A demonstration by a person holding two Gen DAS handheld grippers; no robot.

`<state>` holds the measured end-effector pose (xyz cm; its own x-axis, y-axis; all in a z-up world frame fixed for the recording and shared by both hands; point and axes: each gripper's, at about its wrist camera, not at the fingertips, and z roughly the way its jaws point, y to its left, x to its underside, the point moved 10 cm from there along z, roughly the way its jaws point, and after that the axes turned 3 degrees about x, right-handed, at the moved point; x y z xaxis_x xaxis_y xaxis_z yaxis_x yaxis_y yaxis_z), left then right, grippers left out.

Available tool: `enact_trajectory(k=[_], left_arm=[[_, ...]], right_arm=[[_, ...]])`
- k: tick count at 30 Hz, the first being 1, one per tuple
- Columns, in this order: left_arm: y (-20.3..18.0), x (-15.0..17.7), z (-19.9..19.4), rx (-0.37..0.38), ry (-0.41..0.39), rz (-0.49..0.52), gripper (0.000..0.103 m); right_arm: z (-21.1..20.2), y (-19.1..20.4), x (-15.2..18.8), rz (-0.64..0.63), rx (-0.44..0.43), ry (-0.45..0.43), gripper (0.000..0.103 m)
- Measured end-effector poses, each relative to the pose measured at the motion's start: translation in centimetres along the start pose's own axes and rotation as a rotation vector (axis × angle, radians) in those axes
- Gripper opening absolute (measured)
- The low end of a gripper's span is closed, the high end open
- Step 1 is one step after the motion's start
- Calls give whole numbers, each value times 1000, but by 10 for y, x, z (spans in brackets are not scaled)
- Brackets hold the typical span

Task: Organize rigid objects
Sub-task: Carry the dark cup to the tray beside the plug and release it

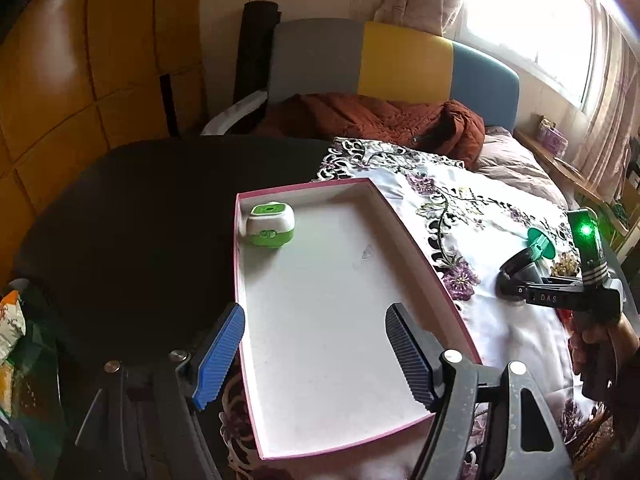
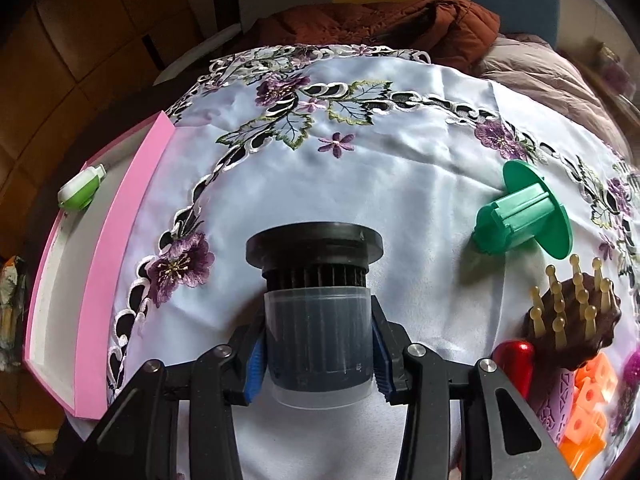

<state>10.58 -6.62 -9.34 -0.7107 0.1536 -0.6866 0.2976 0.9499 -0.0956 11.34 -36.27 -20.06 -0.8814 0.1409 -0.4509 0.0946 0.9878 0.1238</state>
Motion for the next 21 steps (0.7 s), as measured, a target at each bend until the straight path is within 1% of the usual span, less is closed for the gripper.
enact_trajectory(k=[3, 6, 12, 16, 19, 21], left_arm=[[0, 5, 0, 8, 3, -5, 74], [3, 9, 0, 10, 6, -17, 74], [11, 13, 0, 6, 3, -36, 74], [18, 16, 2, 10, 12, -55, 74], [22, 19, 3, 11, 18, -62, 74], [25, 21, 4, 9, 21, -69, 74]], right_arm=[[-1, 2, 2, -17, 25, -33, 44], [-1, 0, 1, 2, 25, -47, 44], [-1, 2, 3, -15, 53, -76, 44], [-2, 4, 4, -20, 92, -94, 43], [-3, 4, 4, -9, 113, -98, 43], [-4, 3, 3, 17, 117, -84, 43]])
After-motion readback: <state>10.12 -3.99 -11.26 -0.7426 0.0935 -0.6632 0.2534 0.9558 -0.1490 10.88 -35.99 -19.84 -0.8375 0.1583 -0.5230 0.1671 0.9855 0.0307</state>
